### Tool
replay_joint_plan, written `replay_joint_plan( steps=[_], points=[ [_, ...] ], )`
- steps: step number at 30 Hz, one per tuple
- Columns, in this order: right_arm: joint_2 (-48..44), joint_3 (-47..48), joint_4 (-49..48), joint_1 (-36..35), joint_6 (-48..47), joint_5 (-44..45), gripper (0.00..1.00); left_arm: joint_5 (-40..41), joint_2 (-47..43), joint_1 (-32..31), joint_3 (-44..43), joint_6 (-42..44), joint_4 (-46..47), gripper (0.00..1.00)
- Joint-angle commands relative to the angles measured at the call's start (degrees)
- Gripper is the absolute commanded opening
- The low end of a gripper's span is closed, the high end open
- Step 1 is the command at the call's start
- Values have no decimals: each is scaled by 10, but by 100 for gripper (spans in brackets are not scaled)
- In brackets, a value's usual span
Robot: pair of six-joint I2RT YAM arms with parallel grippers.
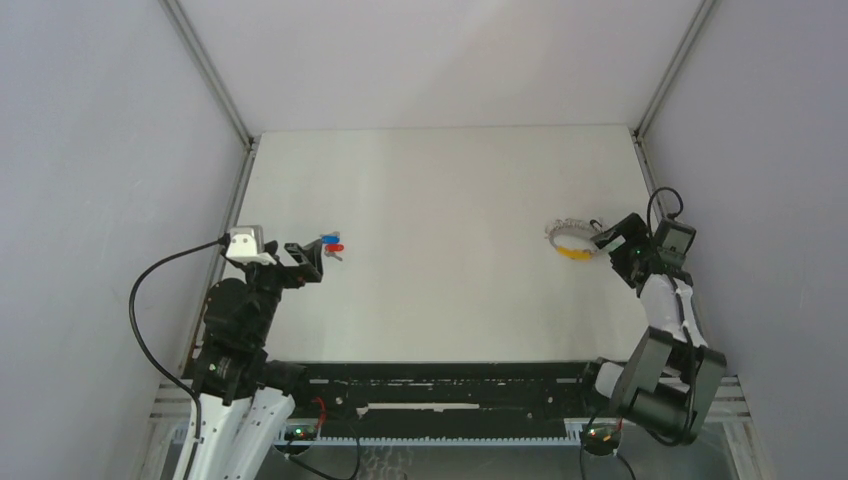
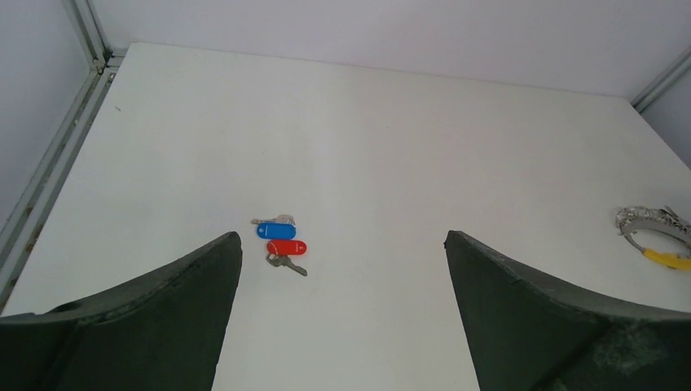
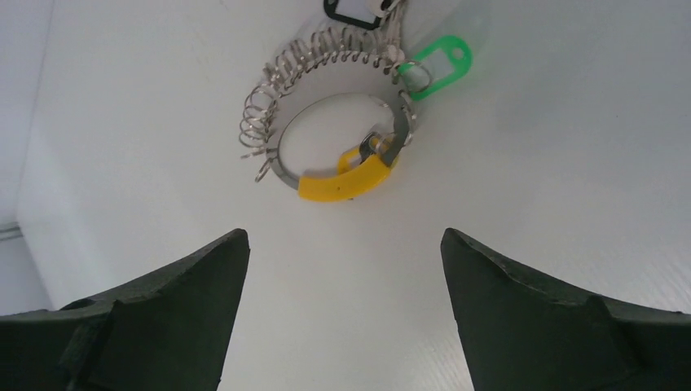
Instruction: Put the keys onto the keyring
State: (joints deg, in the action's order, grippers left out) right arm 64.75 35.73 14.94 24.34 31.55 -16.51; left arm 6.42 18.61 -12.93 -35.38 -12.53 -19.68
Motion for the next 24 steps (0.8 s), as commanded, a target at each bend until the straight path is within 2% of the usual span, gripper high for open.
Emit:
replay_joint_plan(
  steps=[1, 4, 13, 18, 24],
  points=[
    [67, -10, -126, 43, 47, -84, 86, -6, -2, 5, -21, 13, 22, 100],
    [116, -20, -183, 68, 72, -125, 79, -2, -1, 5, -18, 17, 24, 100],
    [239, -20, -265, 82, 87, -157, 57, -2, 3, 6, -15, 24, 27, 100],
    [299, -9, -293, 86, 84, -177, 52, -5, 4, 6, -15, 25, 28, 100],
    [322, 19, -277, 85, 85, -190, 50, -10, 5, 8, -15, 26, 29, 100]
  ],
)
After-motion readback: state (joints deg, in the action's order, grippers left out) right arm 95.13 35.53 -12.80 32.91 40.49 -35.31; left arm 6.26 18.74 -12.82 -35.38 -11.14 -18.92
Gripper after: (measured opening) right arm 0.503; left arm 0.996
